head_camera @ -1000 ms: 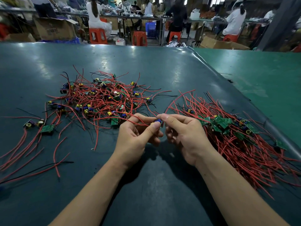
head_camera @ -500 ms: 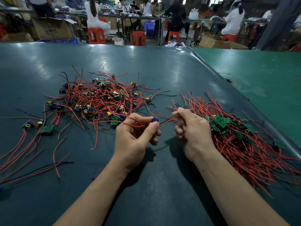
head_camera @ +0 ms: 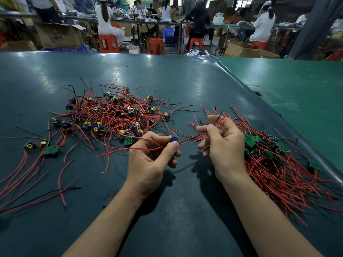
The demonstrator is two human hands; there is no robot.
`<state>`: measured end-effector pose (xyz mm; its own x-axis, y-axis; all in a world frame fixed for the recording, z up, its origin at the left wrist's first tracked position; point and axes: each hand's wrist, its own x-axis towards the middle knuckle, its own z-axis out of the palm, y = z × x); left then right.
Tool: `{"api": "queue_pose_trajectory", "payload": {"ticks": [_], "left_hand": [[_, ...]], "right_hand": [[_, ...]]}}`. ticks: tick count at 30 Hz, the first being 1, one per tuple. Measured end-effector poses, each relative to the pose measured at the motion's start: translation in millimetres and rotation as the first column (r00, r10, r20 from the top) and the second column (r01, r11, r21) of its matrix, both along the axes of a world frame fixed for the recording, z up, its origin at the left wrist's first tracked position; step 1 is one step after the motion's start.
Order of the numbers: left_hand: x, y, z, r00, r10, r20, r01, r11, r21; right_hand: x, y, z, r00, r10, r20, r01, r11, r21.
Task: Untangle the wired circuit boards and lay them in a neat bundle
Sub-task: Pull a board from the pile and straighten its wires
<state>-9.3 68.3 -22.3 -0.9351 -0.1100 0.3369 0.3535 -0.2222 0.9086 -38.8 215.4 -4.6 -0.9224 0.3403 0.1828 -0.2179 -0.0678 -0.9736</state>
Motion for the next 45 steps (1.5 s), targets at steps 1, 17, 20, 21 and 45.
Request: {"api": "queue_pose_trajectory", "payload": {"ticks": [1,17,20,21,45], "left_hand": [[-0.3,-0.1,0.1,1.000,0.002,0.001,-0.002,1.000,0.000],[0.7,-0.6,1.9,1.000,-0.005,0.007,0.005,1.000,-0.019],[1.0,-1.5,2.5,1.000,-0.006,0.006,0.006,1.000,-0.014],[0.8,-1.8,2.5,1.000,-0.002,0.004,0.002,1.000,-0.011],[-2.2,-3.3,3.0,1.000,-0.007,-0.022,0.008,0.999,0.039]], "right_hand": [[-0.2,0.4,0.5,1.000,0.010,0.004,-0.010,1.000,-0.007],[1.8,4.3,7.9,0.996,-0.062,-0.057,0.058,0.996,-0.072],[1.0,4.3,9.6,0.996,-0.049,-0.075,0.039,0.991,-0.130],[0.4,4.1,9.6,0.996,-0.042,-0.080,0.030,0.989,-0.147],[4.7,-1.9,9.5,0.933,0.336,0.130,-0.290,0.915,-0.281]]}}
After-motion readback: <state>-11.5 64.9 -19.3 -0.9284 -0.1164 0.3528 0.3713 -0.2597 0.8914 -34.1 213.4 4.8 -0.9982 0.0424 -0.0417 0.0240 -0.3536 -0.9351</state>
